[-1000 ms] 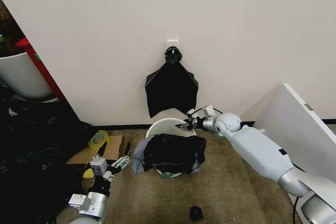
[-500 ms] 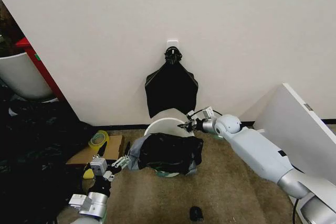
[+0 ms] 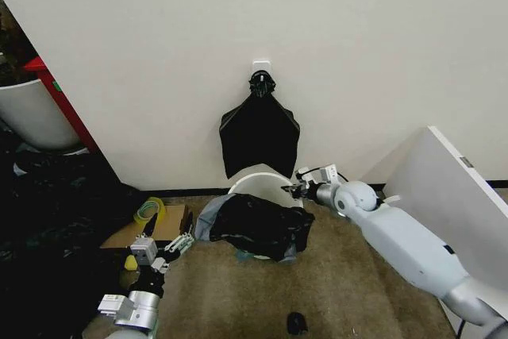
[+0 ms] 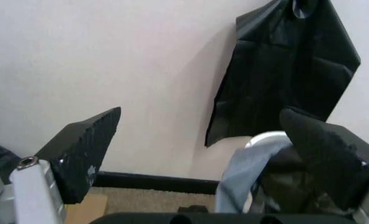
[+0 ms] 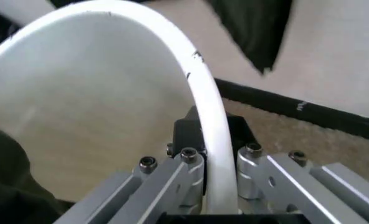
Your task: Place the garbage bag over the trash bin.
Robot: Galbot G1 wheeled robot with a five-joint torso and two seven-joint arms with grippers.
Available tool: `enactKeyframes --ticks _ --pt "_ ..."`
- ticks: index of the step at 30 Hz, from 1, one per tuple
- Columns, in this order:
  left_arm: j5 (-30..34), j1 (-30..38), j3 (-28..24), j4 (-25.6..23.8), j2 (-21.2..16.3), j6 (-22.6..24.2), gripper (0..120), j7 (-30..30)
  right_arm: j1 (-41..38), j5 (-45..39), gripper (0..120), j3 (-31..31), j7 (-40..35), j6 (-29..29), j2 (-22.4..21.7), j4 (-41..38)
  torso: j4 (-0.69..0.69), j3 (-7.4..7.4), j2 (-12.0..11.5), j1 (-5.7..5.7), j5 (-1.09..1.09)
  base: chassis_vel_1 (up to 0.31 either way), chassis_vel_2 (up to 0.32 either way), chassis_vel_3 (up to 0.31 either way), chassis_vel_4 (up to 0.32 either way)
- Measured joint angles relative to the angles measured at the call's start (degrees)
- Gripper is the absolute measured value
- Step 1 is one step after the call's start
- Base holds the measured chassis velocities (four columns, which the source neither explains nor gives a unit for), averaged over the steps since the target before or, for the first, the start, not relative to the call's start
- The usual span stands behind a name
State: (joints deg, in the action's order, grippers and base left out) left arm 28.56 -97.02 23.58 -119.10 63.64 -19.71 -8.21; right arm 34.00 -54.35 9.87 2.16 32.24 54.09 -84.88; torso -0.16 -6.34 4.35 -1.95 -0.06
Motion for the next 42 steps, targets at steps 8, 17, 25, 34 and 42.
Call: enactKeyframes --ticks 8,17,25,34,42 --pt "-0.03 0.09 -0.52 -0.71 -0.44 0.34 100 -0.09 9.07 -7.52 1 -5.92 -17.48 0.65 -0.33 -11.93 0.03 0.00 0.00 0.00 0.03 0.000 0.000 0.000 0.000" --pt "-0.03 -0.40 -0.50 -1.22 -0.70 0.53 100 -0.41 16.32 -12.16 1 -8.93 -38.16 -2.25 4.15 -21.00 0.02 0.00 0.00 0.00 0.02 0.000 0.000 0.000 0.000" --pt "0.11 -0.92 -0.35 -1.51 -0.60 0.56 100 -0.68 20.85 -13.99 1 -10.52 -52.55 -7.28 8.90 -25.81 0.02 0.00 0.00 -0.01 0.02 0.000 0.000 0.000 0.000" --pt "0.23 -1.55 -0.30 -1.66 -0.79 0.55 100 -0.89 26.72 -10.09 1 -12.63 -54.31 -13.05 13.12 -27.62 0.02 0.00 0.00 -0.01 0.01 0.000 0.000 0.000 0.000" --pt "0.23 -1.93 -0.50 -1.96 -0.78 0.63 100 -1.01 29.54 -4.85 1 -11.56 -51.60 -15.72 16.09 -26.81 0.03 0.00 0.00 -0.01 0.02 0.000 0.000 0.000 0.000"
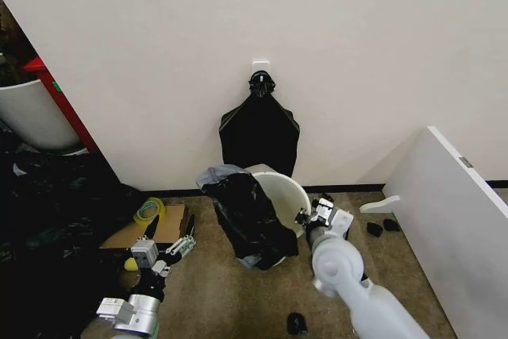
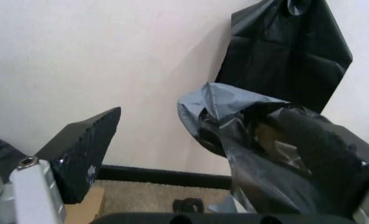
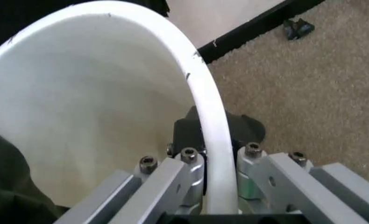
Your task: Place the garbage bag over the trash bin.
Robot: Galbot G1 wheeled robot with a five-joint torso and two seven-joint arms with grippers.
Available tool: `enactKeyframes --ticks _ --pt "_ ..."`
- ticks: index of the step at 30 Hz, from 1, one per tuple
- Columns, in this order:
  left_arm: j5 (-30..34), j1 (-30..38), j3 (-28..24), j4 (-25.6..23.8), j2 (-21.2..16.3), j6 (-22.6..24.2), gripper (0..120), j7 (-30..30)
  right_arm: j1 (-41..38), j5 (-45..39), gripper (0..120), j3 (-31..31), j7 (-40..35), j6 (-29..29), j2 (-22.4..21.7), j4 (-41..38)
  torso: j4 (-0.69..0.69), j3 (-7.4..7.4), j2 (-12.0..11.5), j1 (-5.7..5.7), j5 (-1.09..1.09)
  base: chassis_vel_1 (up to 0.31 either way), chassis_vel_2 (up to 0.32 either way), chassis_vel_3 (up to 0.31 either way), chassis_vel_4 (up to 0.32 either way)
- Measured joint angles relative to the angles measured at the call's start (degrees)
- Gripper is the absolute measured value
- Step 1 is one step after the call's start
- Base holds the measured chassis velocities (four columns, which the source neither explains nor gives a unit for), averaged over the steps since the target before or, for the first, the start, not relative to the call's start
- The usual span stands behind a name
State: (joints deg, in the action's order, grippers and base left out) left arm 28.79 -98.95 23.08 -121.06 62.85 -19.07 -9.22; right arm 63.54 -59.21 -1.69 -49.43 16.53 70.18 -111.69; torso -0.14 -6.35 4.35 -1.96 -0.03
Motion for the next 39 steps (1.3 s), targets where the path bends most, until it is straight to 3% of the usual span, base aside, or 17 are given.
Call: enactKeyframes --ticks 32,35,37,39 --pt "1.23 1.71 -0.37 1.53 1.79 0.44 100 -1.26 -0.11 3.02 1 1.28 -2.58 -1.89 5.11 6.08 0.00 0.00 0.00 0.00 0.00 0.000 0.000 0.000 0.000" --pt "1.16 1.59 -0.61 1.39 1.80 0.74 100 -1.29 1.84 4.76 15 1.23 0.33 -1.99 4.22 4.68 0.00 0.00 0.00 0.00 0.00 0.000 0.000 0.000 0.000" --pt "1.12 1.59 -0.64 1.38 1.80 0.76 100 -1.29 2.15 5.02 16 1.19 0.56 -1.98 4.10 4.40 0.00 0.00 0.00 0.00 0.00 0.000 0.000 0.000 0.000" --pt "0.88 1.59 -0.81 1.37 1.79 0.87 100 -1.31 4.17 8.18 27 0.89 1.53 -2.02 3.15 2.35 0.00 0.00 0.00 0.00 0.01 0.000 0.000 0.000 0.000"
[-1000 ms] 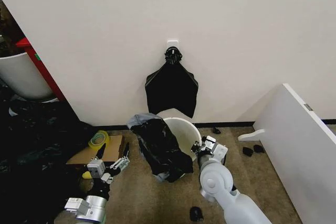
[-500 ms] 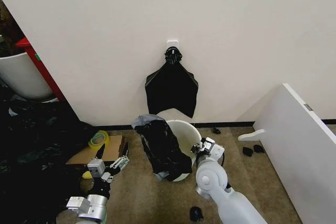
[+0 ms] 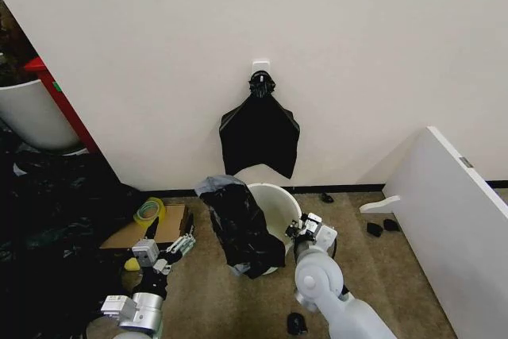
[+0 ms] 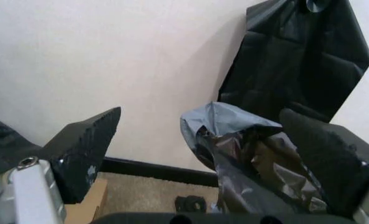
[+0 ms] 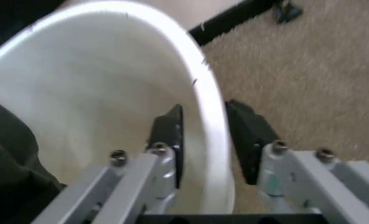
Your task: Place the garbage bag over the trash bin.
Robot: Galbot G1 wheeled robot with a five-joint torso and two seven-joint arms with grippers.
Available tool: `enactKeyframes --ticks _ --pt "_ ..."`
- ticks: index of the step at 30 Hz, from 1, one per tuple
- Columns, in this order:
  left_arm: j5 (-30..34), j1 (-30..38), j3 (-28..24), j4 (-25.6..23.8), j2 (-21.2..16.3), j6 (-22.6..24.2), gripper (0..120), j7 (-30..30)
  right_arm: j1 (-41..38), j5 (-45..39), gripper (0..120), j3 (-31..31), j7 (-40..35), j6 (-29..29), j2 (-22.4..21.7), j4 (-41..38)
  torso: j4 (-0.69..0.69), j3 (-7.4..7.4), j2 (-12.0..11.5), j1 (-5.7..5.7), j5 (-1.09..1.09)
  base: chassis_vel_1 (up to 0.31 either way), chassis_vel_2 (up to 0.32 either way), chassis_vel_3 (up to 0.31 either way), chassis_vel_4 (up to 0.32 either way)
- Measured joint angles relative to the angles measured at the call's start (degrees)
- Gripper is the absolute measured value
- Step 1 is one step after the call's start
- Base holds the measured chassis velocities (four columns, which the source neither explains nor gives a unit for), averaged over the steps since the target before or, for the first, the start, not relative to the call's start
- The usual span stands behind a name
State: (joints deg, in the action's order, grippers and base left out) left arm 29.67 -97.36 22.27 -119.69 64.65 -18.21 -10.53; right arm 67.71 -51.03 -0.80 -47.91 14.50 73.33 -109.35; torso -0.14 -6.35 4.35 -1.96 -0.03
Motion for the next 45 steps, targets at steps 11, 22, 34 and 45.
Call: enactKeyframes --ticks 11,22,34,45 --pt "-1.67 -0.49 -0.99 -0.56 -0.08 1.55 100 -1.34 7.09 8.75 65 -2.95 8.67 2.55 -6.97 -13.87 -0.01 0.00 0.00 0.00 -0.01 0.000 0.000 0.000 0.000" --pt "-1.59 2.62 -2.67 -1.09 -3.70 5.73 100 -2.81 -1.88 1.00 99 3.34 21.40 20.23 -9.17 -15.38 0.00 -0.01 0.00 0.00 0.00 0.000 0.000 0.000 0.000" --pt "-0.69 5.00 -4.46 0.88 -3.33 8.14 100 -4.12 -7.12 6.29 73 7.82 21.90 20.11 -7.61 -6.81 -0.01 -0.01 0.00 0.00 -0.02 0.000 0.000 0.000 0.000" --pt "-0.33 6.94 -8.95 0.49 -4.66 11.28 100 -5.68 -7.76 6.73 29 9.07 21.55 19.71 -7.78 -5.84 -0.01 0.00 0.00 0.00 0.00 0.000 0.000 0.000 0.000"
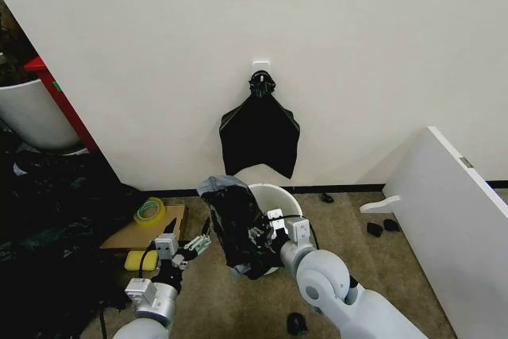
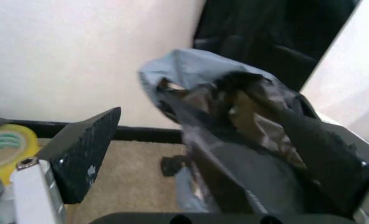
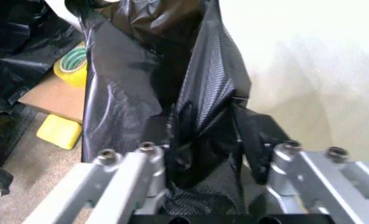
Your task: Place the garbage bag over the trash bin.
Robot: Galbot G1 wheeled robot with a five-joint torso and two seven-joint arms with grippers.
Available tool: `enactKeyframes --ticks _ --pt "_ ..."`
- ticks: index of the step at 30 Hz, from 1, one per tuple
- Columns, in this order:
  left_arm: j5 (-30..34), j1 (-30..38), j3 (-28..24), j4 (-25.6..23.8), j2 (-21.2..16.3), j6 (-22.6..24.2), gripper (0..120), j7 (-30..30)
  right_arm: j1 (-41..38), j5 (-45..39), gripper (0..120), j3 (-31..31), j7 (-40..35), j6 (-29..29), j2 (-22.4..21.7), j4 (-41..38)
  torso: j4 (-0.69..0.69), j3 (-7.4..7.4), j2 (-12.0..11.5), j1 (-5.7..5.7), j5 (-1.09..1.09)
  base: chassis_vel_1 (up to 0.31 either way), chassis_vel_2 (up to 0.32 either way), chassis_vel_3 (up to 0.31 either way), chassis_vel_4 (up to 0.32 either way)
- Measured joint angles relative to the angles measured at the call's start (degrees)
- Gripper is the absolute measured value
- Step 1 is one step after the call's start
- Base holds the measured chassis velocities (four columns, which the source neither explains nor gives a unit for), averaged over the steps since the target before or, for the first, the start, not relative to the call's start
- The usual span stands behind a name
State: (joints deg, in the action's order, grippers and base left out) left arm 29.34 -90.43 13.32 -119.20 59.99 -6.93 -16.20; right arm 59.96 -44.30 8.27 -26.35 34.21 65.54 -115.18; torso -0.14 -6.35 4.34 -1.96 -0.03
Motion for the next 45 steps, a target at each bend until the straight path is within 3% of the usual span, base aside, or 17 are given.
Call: enactKeyframes --ticks 6,8,18,29,39,45 --pt "2.09 3.88 -5.36 -0.36 -0.63 3.12 100 -1.73 0.02 0.40 11 -0.15 -0.23 -0.68 -1.30 -0.96 -0.01 0.00 0.00 0.00 -0.01 0.000 0.000 0.000 0.000" --pt "5.10 7.16 -8.75 -0.57 -0.17 6.37 100 -4.11 0.06 0.39 0 -0.24 -0.43 -0.75 -1.99 -1.30 -0.01 0.00 0.00 0.00 0.00 0.000 0.000 0.000 0.000" --pt "11.58 13.56 -12.09 0.54 2.02 15.76 94 -13.75 -0.28 -3.42 0 -0.73 -3.15 -0.75 -1.91 -1.45 -0.01 0.00 0.00 0.00 -0.01 0.000 0.000 0.000 0.000" --pt "15.03 14.71 -13.51 1.54 3.29 17.86 93 -16.38 -1.59 -6.21 0 -1.15 -7.44 -1.84 -0.07 0.24 0.00 0.00 0.00 0.00 -0.01 0.000 0.000 0.000 0.000" --pt "17.84 17.53 -13.76 3.88 6.01 21.88 76 -24.13 -1.47 -6.96 0 -1.22 -7.50 -1.73 -0.27 0.61 0.00 0.00 0.00 0.00 -0.01 0.000 0.000 0.000 0.000" --pt "21.83 20.50 -14.04 6.32 7.56 23.36 74 -25.87 -1.37 -7.23 0 -1.43 -7.51 -1.64 -0.59 0.43 0.00 0.00 0.00 0.00 -0.01 0.000 0.000 0.000 0.000"
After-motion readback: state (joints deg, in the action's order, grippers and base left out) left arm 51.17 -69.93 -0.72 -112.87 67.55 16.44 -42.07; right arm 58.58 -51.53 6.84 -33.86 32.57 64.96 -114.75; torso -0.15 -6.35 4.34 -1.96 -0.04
